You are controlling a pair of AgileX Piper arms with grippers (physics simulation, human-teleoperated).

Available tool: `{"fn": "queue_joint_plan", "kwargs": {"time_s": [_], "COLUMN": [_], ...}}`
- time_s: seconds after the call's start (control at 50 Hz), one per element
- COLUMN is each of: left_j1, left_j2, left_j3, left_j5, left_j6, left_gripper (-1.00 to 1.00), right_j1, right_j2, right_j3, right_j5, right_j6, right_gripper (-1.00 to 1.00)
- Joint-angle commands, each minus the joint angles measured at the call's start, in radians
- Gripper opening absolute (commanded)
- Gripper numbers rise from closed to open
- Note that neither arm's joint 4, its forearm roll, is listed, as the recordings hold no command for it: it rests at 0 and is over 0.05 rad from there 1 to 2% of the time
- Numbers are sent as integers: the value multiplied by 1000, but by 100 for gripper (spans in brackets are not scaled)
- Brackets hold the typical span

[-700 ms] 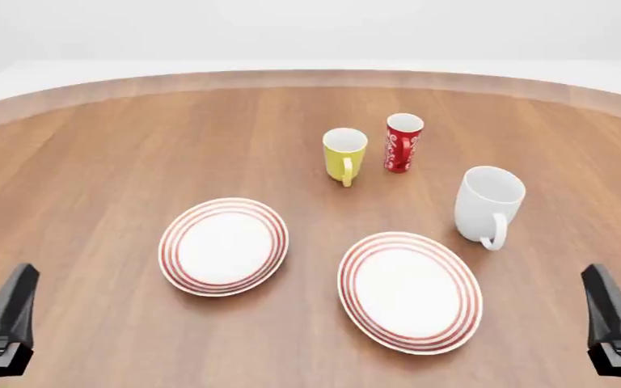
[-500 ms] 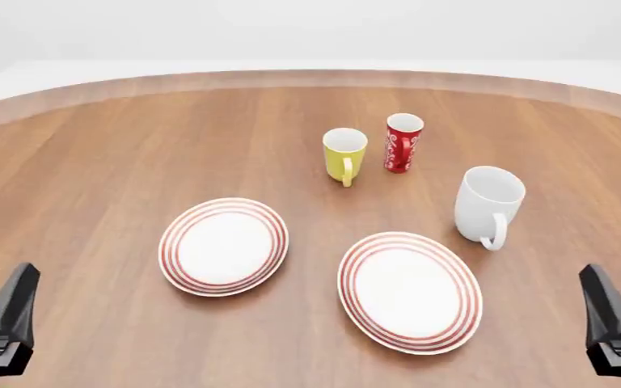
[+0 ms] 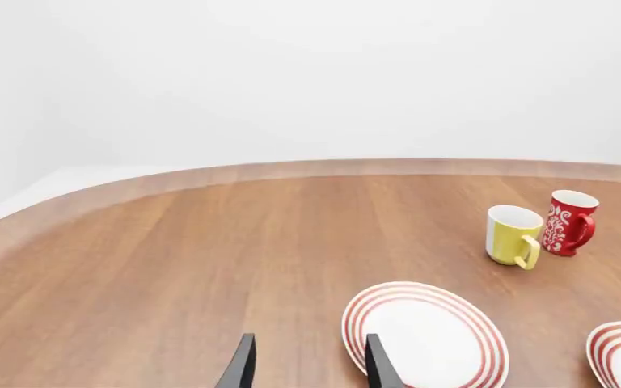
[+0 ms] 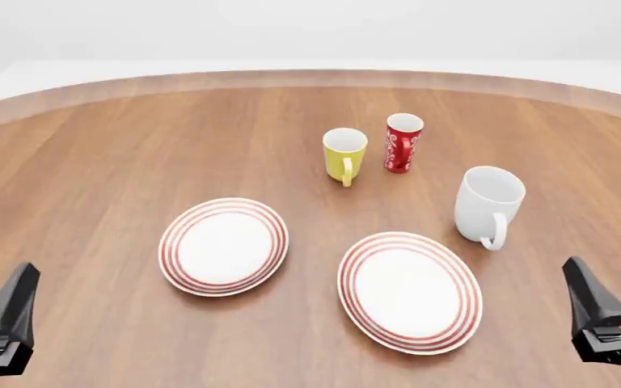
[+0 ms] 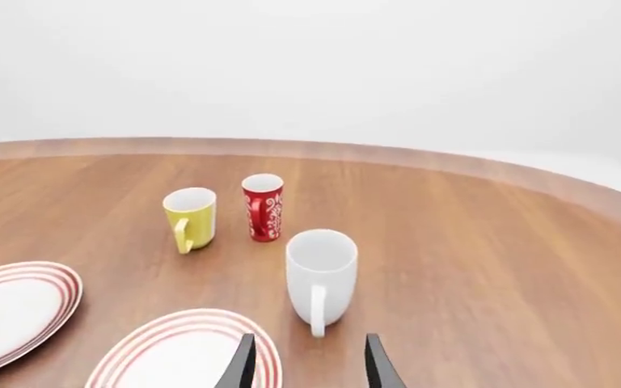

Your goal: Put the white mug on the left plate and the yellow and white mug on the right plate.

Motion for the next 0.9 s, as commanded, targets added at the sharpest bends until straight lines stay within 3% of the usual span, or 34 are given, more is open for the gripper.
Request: {"fn": "queue_joint_plan", "kwargs": {"time_s": [0.02, 0.6, 0.9], "left_j1": [0, 0, 0], "left_j2": [0, 0, 0], "left_j3": [0, 0, 0], "left_j5": [0, 0, 0], "left_j6": [0, 0, 0], "left_gripper": [100, 100, 100], "right_j1": [7, -24, -28], "right_j2": [154, 678, 918], "right_j3": [0, -8, -34], "right_j5": [-137, -608, -794], "right_j6": [-12, -15, -15], "right_gripper": [100, 100, 100]}}
